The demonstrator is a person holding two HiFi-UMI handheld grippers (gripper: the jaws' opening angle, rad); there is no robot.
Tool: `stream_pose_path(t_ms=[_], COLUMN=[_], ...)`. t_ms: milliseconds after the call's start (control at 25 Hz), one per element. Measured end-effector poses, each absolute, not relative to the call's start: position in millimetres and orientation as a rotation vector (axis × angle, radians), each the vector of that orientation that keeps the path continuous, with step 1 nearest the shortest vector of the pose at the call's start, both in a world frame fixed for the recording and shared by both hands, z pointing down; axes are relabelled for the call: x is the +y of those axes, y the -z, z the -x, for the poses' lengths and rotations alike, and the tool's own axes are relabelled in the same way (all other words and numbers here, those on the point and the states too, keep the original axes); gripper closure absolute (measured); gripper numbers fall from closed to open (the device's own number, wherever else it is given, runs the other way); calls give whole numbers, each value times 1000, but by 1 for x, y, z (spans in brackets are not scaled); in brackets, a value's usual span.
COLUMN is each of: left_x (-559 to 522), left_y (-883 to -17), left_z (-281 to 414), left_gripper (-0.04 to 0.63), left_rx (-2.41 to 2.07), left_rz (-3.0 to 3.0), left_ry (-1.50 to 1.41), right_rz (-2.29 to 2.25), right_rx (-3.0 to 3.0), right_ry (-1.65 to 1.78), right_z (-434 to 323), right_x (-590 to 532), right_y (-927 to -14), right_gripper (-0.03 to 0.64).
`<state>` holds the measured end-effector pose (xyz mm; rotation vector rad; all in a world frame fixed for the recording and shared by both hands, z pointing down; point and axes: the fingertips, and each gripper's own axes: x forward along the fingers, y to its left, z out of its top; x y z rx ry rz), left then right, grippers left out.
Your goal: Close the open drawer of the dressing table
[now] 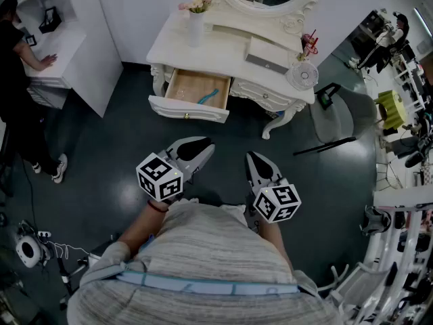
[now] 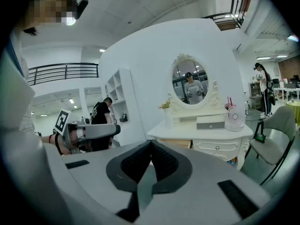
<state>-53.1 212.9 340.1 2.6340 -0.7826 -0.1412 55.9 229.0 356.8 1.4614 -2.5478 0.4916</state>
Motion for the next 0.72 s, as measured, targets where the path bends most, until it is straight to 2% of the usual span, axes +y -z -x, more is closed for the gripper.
stream_pose_path(t_ms=[720], left_x=[208], left_y=[-346], left_z=[59], left_gripper=[526], left_rx=[-764], left_rz=[-2610], left_ry=[153], right_rz=[-1447], right_rx=[-2531], right_ry=[-514], right_z=[-48], right_x=[225], right_y=[-361], right_gripper=[607])
